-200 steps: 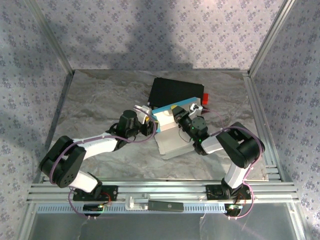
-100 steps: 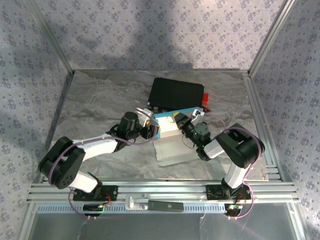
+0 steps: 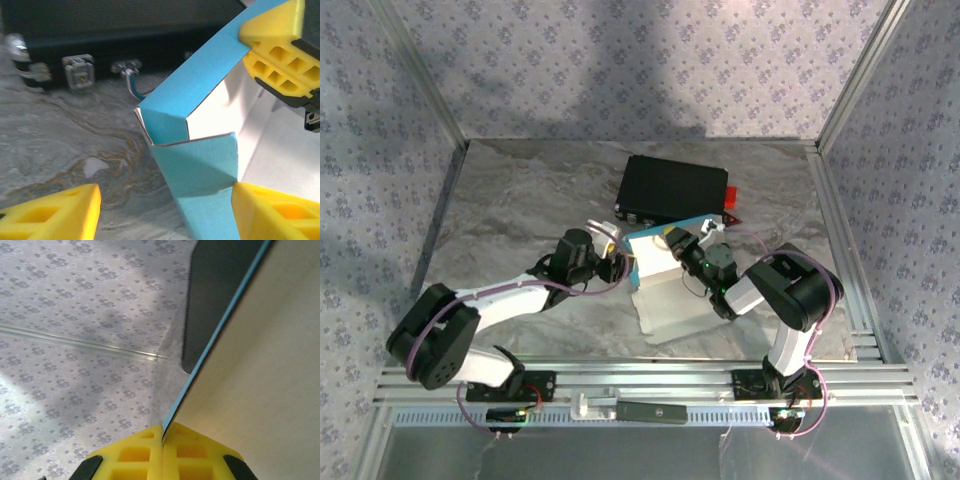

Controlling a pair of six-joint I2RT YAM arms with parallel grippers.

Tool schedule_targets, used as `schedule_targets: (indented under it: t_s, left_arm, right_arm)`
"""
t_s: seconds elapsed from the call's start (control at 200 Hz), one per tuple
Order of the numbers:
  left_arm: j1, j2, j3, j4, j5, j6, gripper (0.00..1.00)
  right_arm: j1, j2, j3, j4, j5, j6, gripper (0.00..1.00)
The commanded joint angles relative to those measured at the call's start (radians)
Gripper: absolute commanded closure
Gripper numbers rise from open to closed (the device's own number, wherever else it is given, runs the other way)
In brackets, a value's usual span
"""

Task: Fold the paper box

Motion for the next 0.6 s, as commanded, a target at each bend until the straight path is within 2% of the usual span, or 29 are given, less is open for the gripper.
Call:
schedule_targets:
  t_s: [0.0,0.105,0.18,0.225,0.29,0.355,0.435,0.5,0.595]
  left_arm:
    - [0.032,-0.126,0.02,-0.034,-0.049,-0.083,0.26]
    - [0.059,-0.226,0.049,-0.186,-0.055,-0.18,0.25]
    - [0.047,-0.27,0.036,-0.233,-0.001,-0.28,0.29]
    - [0.001,-0.288,0.017,-0.239,-0.005,-0.335,0.33]
    - [-0.131,-0.284,-0.016,-0.21,-0.072,-0.395,0.35]
    - [-0.259,-0.216,-0.029,-0.134,-0.134,-0.454,0.38]
    - [-0.375,-0.08,0.024,-0.113,-0.232,-0.485,0.42]
    - [-0.424,0.027,0.057,-0.068,-0.292,-0.522,0.48]
    - [-0.45,0.188,0.104,-0.007,-0.319,-0.563,0.54]
  right_arm:
    - [-0.012,0.011,0.079,-0.009,-0.034,-0.017,1.0]
    - [-0.028,0.006,0.09,-0.009,-0.045,-0.038,1.0]
    - [-0.031,-0.01,0.075,-0.009,-0.049,-0.062,1.0]
    - [-0.032,-0.014,0.071,-0.009,-0.057,-0.075,1.0]
    - [-0.031,-0.007,0.066,-0.009,-0.064,-0.078,1.0]
    - [-0.028,0.007,0.06,-0.009,-0.066,-0.082,1.0]
    - [-0.028,0.027,0.059,-0.008,-0.067,-0.079,1.0]
    - [-0.024,0.033,0.055,-0.008,-0.069,-0.082,1.0]
    - [-0.026,0.026,0.038,-0.008,-0.068,-0.083,1.0]
